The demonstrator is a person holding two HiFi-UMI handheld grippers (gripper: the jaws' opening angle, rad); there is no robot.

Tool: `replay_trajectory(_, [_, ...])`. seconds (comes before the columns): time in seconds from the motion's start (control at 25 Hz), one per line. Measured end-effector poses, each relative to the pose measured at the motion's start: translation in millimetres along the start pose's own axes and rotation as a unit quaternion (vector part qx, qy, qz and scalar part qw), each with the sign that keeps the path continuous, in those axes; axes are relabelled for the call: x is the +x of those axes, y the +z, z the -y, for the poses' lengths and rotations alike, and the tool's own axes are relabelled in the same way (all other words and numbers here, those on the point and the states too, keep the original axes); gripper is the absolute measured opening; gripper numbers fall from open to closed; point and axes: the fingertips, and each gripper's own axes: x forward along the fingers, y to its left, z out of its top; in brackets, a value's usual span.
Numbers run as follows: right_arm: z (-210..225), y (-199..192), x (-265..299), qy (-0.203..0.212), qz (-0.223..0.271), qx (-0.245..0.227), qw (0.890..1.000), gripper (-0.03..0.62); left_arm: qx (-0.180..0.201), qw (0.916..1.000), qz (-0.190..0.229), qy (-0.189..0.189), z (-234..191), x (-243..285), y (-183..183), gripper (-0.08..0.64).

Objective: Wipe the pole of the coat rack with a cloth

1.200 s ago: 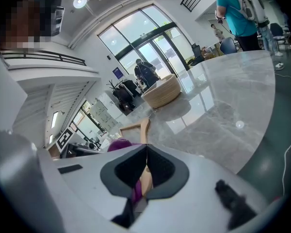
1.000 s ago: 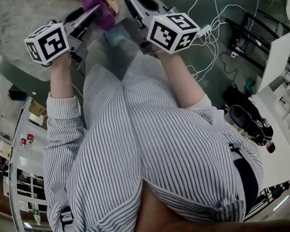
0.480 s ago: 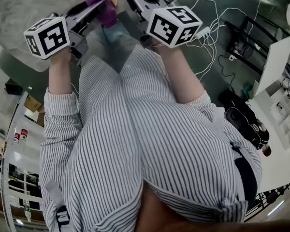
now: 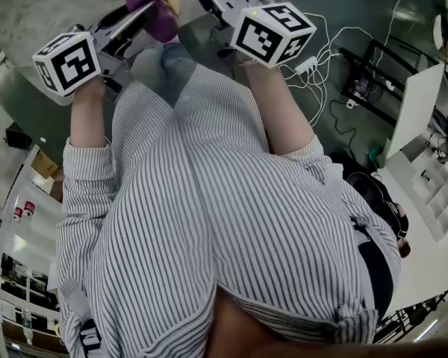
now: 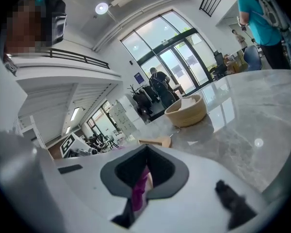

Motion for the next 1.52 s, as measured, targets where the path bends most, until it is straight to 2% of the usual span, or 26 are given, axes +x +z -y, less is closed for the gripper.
replay_trajectory(0.16, [-23.3,12.7,-0.7,0.012,-0.006,-0.021,1.0,0.015,0.002,0.9998,0.017,-0.008,12.5,-16.5,15.4,0.127])
replay_trajectory(0.36, [-46.9,22.7,-0.6,0.012,-0.01,-0.069,0.998,0.015,0.029,0.9991,0.027,-0.017,24.0,-31.5,34.0,0.127])
replay_trajectory(0.6, [-68.3,41.3,-15.3,-0.001,-0.021,-0.135,0.991,0.015,0.058,0.9964,0.061,-0.015,40.9,-56.6,49.2,0.126])
replay_trajectory(0.72, [-74.0,51.9,-18.3,0.0,-0.023,-0.154,0.988,0.015,0.073,0.995,0.067,-0.012,51.5,-61.2,56.1,0.126])
replay_trajectory(0.96, [-90.9,59.5,-11.9,0.001,-0.027,-0.201,0.979,0.015,0.081,0.9942,0.072,-0.001,55.3,-76.8,61.4,0.127])
replay_trajectory(1.08, [-103.1,63.4,-9.1,-0.002,-0.027,-0.229,0.973,0.015,0.1,0.9924,0.071,-0.001,57.7,-81.3,59.6,0.127])
replay_trajectory(1.24, [-109.1,65.6,-11.7,-0.01,-0.016,-0.242,0.97,0.015,0.096,0.9927,0.073,0.003,58.4,-83.2,55.3,0.127])
replay_trajectory(1.52, [-103.5,60.8,-9.5,-0.03,-0.025,-0.255,0.966,0.015,0.1,0.9922,0.073,0.0,56.8,-82.5,54.0,0.127])
